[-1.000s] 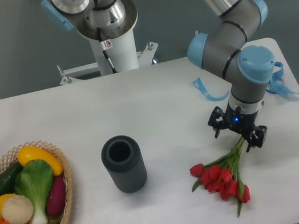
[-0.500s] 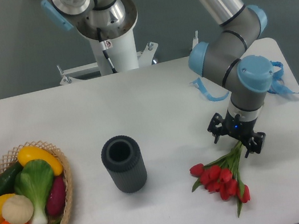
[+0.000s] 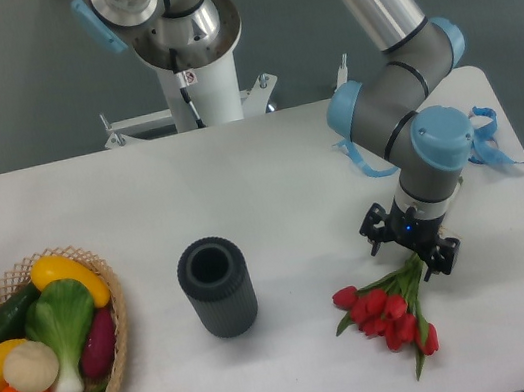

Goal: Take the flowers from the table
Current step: 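Lower the gripper onto the tulip stems and close around them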

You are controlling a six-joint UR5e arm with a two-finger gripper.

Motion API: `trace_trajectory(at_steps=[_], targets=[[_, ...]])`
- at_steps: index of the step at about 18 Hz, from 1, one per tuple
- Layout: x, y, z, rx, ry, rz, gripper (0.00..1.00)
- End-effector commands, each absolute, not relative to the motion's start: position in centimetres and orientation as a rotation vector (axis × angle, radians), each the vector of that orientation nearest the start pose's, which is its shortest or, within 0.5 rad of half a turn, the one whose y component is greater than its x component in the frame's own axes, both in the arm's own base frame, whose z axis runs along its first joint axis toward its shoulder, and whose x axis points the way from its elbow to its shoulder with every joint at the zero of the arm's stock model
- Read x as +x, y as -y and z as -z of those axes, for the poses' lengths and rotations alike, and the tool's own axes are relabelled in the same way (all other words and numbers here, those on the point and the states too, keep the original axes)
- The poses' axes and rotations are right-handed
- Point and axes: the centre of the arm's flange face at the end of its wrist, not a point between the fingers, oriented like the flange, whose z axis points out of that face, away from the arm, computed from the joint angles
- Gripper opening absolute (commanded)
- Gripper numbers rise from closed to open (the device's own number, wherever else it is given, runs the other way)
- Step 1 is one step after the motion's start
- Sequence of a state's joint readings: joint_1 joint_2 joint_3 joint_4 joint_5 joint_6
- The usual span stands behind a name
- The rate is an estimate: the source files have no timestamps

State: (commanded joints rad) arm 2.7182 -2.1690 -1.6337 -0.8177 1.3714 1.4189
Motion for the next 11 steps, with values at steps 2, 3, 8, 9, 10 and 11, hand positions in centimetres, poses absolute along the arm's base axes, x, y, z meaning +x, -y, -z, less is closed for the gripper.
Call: trace_trajectory(at_steps=[2,3,8,9,10,11], targets=[[-53.80,-41.01,-18.29,-2.895,-0.412,-0.053,0.85],[-53.77,-41.02,-18.26,-2.893,-0.414,-0.055,0.85],[-53.84,-41.03,-18.34,-2.893,-0.415,-0.060,0.65],[-53.84,-41.03,-18.34,-2.893,-0.415,-0.060,0.62],[-53.84,-41.01,-18.43,-2.894,-0.415,-0.063,0.57],[-53.84,-41.01,-18.43,-2.895,-0.410,-0.063,0.52]])
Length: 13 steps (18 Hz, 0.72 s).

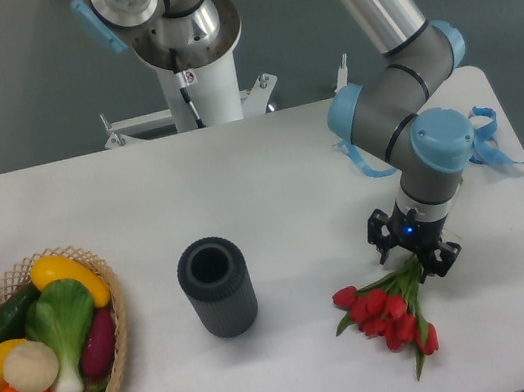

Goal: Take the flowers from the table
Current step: 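Lower the gripper onto the tulip stems and close around them, then lift the gripped tulip bouquet up off the table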

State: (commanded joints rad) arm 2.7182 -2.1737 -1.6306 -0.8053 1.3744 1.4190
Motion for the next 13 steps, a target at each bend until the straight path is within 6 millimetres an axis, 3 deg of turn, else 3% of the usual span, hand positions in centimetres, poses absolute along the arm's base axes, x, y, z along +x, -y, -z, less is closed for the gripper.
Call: trace_trajectory(at_steps=[3,6,11,13], targets=[[-53.8,-41.0,-18.8,-2.895,-0.400,-0.066,0.37],[-53.8,-41.0,-19.0,-2.892,-0.402,-0.069,0.34],[-53.8,-40.8,-19.6,-2.891,-0.396,-0.080,0.21],[-53.7,-40.6,-19.6,-2.892,-0.394,-0.078,0.21]])
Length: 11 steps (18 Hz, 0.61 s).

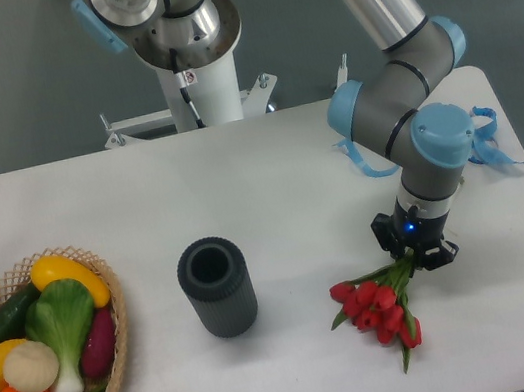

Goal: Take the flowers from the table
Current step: 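Lift the gripped tulip bouquet up off the table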

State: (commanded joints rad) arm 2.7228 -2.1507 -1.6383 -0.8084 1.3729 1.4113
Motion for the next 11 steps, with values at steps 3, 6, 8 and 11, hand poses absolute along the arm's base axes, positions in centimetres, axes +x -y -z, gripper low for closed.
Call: trace_trajectory(at_steps=[3,6,8,11], targets=[[-53.8,-40.4,-21.9,-2.878,-0.393,-0.125,0.21],[-53.9,-40.3,-25.5,-2.842,-0.379,-0.196,0.21],[-53.1,-40.6,-28.9,-2.770,-0.305,-0.216,0.21],[-52.3,-40.8,-33.0,-2.602,-0.228,-0.188,0.22]])
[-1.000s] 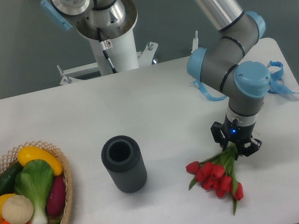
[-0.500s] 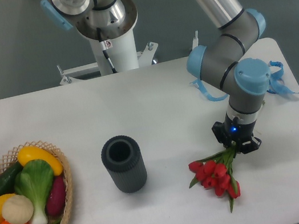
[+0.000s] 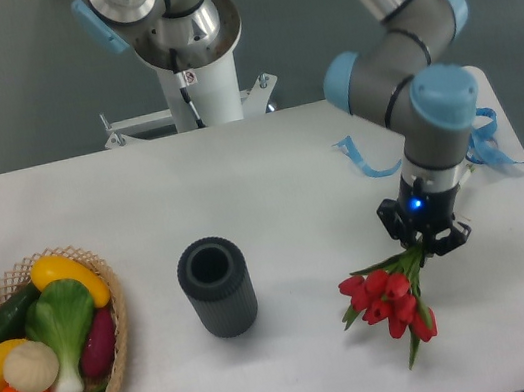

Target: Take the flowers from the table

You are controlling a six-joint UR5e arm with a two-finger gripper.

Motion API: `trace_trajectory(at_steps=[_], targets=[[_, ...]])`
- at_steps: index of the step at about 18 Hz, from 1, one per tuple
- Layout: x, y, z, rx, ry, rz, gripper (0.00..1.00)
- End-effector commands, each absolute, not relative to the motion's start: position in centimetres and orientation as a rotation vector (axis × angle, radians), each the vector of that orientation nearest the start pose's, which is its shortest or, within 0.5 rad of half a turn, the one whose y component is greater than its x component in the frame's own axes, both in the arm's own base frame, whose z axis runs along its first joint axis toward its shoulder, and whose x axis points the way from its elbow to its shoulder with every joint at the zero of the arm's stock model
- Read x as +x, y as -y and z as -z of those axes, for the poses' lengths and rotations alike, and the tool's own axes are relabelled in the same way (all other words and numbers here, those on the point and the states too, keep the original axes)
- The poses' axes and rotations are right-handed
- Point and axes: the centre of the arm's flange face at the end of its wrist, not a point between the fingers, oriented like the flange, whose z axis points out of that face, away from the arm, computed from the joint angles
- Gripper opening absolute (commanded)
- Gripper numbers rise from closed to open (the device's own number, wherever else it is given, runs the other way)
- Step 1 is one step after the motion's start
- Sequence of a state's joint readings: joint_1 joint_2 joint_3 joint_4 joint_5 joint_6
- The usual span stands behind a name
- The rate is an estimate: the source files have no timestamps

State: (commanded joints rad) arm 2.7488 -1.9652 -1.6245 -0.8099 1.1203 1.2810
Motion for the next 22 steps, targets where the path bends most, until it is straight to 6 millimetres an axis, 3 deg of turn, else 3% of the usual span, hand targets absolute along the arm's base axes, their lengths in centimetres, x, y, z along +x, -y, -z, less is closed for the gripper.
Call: trace_trajectory(at_steps=[7,12,22], targets=[[-48.8,-40.2,-42.3,-2.276,-0.128,-0.100,0.22],[-48.9,-40.1,-43.9,-2.192,-0.115,-0.066,0.22],[-48.7,-40.3,-44.0,-2.173,-0.122,-0.052,0.22]])
